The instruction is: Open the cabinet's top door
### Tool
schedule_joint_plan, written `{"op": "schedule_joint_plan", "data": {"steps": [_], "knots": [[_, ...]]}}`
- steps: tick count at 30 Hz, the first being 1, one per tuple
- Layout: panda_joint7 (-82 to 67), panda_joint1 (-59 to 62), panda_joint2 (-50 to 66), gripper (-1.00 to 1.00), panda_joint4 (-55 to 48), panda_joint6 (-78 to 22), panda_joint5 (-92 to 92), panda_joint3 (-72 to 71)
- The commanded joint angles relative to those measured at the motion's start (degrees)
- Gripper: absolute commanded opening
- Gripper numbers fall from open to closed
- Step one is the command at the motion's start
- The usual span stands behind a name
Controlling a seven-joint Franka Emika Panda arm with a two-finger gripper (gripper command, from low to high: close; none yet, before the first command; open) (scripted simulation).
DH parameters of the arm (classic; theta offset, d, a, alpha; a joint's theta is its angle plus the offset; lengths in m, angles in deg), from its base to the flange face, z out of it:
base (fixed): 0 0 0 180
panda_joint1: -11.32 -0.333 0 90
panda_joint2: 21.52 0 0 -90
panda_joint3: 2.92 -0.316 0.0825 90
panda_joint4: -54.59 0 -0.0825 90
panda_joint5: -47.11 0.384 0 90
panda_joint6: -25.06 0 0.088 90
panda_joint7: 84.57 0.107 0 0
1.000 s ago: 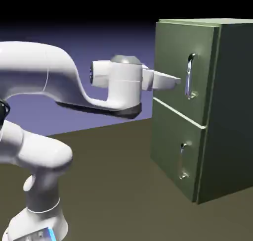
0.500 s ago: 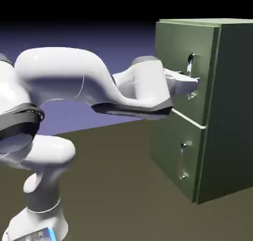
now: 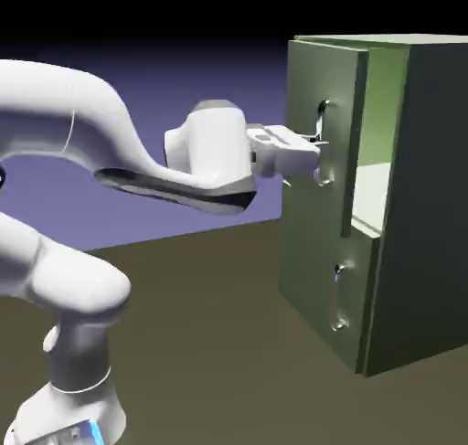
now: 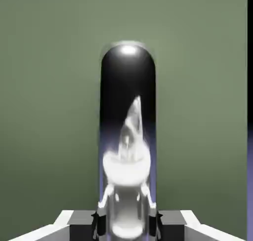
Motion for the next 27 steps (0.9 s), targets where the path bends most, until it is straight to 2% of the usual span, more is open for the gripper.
{"op": "schedule_joint_plan", "data": {"steps": [1, 14, 21, 27], "knots": [[-0.14, 1.8, -0.3, -1.0, 0.8, -0.42, 1.69, -2.08], [-1.0, 25.87, -5.98, -1.0, 7.08, 1.48, 22.6, -29.01], [-10.08, 25.71, -12.02, -1.0, 10.98, -6.28, 40.04, -37.61], [-15.91, 23.08, -14.97, -1.0, 11.87, -17.07, 54.98, -46.61]]}}
